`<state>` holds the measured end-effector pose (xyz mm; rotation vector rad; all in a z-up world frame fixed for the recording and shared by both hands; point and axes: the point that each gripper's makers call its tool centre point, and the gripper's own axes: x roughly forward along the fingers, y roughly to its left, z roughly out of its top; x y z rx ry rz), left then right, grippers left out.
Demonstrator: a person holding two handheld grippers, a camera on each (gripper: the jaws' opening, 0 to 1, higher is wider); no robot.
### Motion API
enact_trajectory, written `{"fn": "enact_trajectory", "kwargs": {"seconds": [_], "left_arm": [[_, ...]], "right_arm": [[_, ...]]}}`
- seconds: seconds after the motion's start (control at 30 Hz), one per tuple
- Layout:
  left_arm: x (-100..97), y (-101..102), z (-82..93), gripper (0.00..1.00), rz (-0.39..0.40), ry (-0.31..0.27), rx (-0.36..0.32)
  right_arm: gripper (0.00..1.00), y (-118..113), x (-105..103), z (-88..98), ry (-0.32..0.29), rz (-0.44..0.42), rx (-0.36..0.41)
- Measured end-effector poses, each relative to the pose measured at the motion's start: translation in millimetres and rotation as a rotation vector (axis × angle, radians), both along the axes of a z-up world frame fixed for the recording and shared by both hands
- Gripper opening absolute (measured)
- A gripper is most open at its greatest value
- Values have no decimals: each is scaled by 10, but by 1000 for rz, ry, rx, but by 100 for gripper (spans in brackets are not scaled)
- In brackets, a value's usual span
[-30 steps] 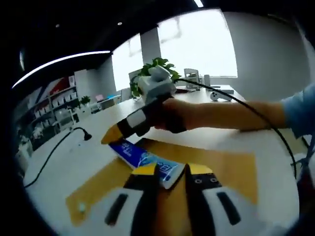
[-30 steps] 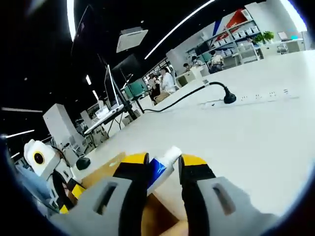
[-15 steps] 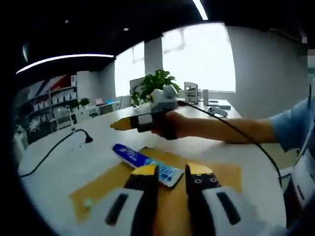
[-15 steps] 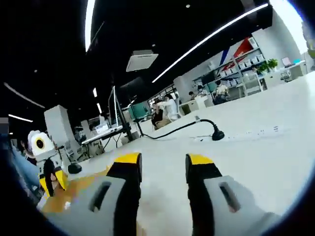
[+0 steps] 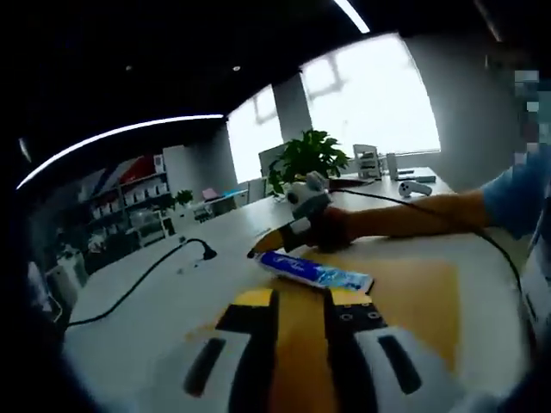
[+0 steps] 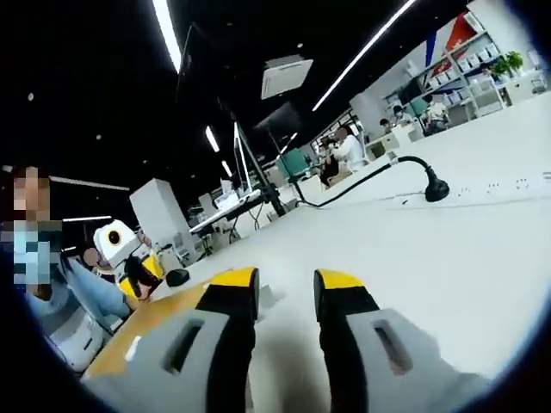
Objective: Pick up the toothpaste unscrew the cap squeeze it onto the small board screw the cap back on and return it to the table
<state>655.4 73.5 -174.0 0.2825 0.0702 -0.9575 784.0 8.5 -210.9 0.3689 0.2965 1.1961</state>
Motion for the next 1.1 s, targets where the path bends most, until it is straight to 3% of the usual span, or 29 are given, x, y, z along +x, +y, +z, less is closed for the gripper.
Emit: {"fn": "enact_trajectory", "kwargs": {"seconds": [0.23, 0.33, 0.5, 0.87, 1.1], "left_arm": [[157, 142, 21, 21, 72, 27, -30], [149, 134, -4, 21, 77, 82, -76], [137, 136, 29, 21, 43, 151, -158], [74, 71, 98, 21, -15, 53, -137], [93, 31, 21, 21, -36, 65, -128]], "right_arm": [[21, 46, -121, 40, -69, 93, 13], [15, 13, -107, 86, -85, 130, 25], [15, -8, -115, 93, -88, 153, 25], [15, -34, -263, 132, -92, 215, 42], [15, -7, -418, 156, -109, 323, 46]]}}
